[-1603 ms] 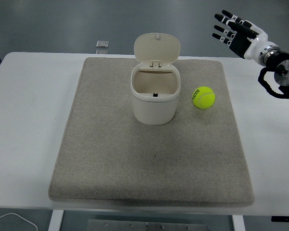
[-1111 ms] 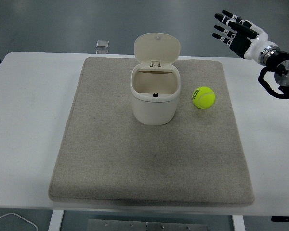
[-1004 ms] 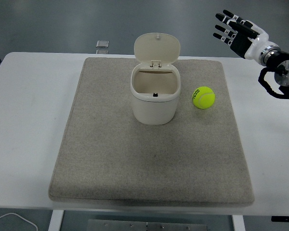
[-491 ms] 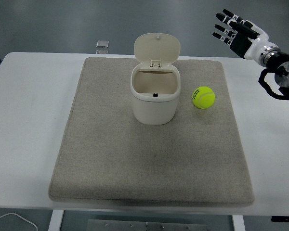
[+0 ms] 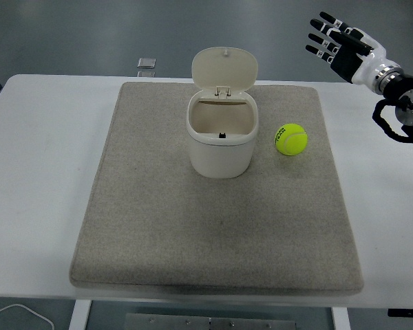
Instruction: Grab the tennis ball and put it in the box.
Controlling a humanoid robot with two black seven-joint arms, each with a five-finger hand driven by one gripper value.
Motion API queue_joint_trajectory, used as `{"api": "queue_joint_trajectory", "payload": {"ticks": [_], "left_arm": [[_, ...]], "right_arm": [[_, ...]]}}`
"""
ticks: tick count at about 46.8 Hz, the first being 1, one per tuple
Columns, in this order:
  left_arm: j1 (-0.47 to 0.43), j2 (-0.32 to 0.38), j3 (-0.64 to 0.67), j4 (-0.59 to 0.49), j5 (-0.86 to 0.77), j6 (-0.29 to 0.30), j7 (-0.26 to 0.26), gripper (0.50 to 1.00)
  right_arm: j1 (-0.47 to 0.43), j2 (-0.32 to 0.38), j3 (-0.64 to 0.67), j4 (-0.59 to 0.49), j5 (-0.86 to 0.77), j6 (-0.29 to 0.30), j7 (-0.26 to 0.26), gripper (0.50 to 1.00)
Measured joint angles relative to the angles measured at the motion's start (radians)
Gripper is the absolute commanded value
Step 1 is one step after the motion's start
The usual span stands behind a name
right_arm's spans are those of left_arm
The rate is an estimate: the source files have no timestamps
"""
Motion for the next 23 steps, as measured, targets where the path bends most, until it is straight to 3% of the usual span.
{"api": "queue_joint_trajectory", "payload": {"ticks": [5, 23], "left_arm": [[0.000, 0.000, 0.000, 0.000, 0.000, -0.001, 0.000, 0.992], [0.000, 0.000, 0.000, 0.000, 0.000, 0.000, 0.000, 0.992]], "right_arm": [[0.000, 0.000, 0.000, 0.000, -0.025, 0.000, 0.023, 0.930], [-0.005, -0.008, 0.000, 0.000, -0.121, 0.040, 0.028, 0.930]]}}
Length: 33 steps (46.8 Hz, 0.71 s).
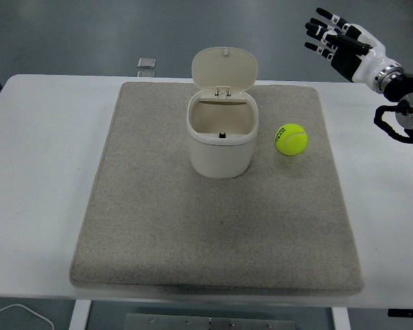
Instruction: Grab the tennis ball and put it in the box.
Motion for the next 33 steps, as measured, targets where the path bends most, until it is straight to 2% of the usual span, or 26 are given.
{"api": "queue_joint_trajectory", "payload": {"ticks": [18, 25, 33], "left_arm": [[0.000, 0.000, 0.000, 0.000, 0.000, 0.000, 0.000, 0.990], [0.000, 0.000, 0.000, 0.000, 0.000, 0.000, 0.000, 0.992], [0.000, 0.000, 0.000, 0.000, 0.000, 0.000, 0.000, 0.990]], "right_arm": [[-0.003, -0.010, -0.002, 0.000, -0.236, -0.002, -0.001, 0.930], [-0.004, -0.014, -0.004, 0.005, -0.255, 0.013, 0.000, 0.930], [0.000, -0.040, -0.005, 0.014, -0.387, 0.033, 0.004, 0.930]]}}
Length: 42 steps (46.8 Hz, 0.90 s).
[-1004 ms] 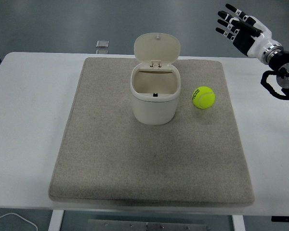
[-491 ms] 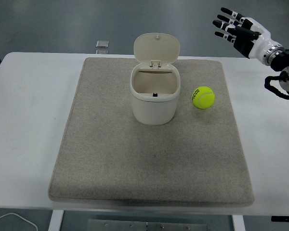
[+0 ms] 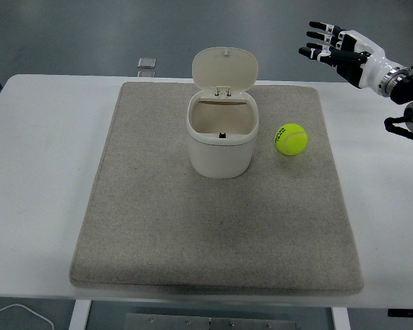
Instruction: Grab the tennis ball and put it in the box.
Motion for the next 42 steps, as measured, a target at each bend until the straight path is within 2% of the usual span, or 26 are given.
{"api": "queue_joint_trajectory", "payload": {"ticks": [15, 25, 32, 42], "left_arm": [[0.000, 0.000, 0.000, 0.000, 0.000, 0.001, 0.000, 0.992], [0.000, 0.000, 0.000, 0.000, 0.000, 0.000, 0.000, 0.992], [0.000, 0.000, 0.000, 0.000, 0.000, 0.000, 0.000, 0.992], [0.000, 0.000, 0.000, 0.000, 0.000, 0.000, 0.000, 0.992]], "right_arm": [[0.008, -0.040, 0.000, 0.007, -0.306, 0.056, 0.073, 0.930], [-0.001, -0.055, -0.007, 0.015, -0.482, 0.077, 0.160, 0.930], [0.007, -0.059, -0.061, 0.042, -0.598, 0.089, 0.216, 0.928], [0.012, -0.088, -0.108, 0.096, -0.702, 0.089, 0.239, 0.928]]}}
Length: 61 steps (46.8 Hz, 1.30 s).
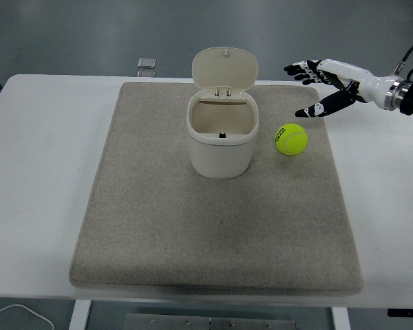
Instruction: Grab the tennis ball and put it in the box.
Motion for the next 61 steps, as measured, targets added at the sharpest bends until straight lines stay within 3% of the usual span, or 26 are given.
{"api": "queue_joint_trajectory", "payload": {"ticks": [30, 48, 61], "left_arm": [[0.000, 0.000, 0.000, 0.000, 0.000, 0.000, 0.000, 0.992], [0.000, 0.000, 0.000, 0.000, -0.001, 0.000, 0.000, 0.992], [0.000, 0.000, 0.000, 0.000, 0.000, 0.000, 0.000, 0.992]], "right_arm": [[-0.012, 0.001, -0.068, 0.011, -0.269, -0.015, 0.021, 0.930], [-0.030, 0.028, -0.088, 0.010, -0.279, -0.093, 0.017, 0.928], [-0.040, 0.044, -0.088, 0.001, -0.288, -0.098, 0.015, 0.928]]}}
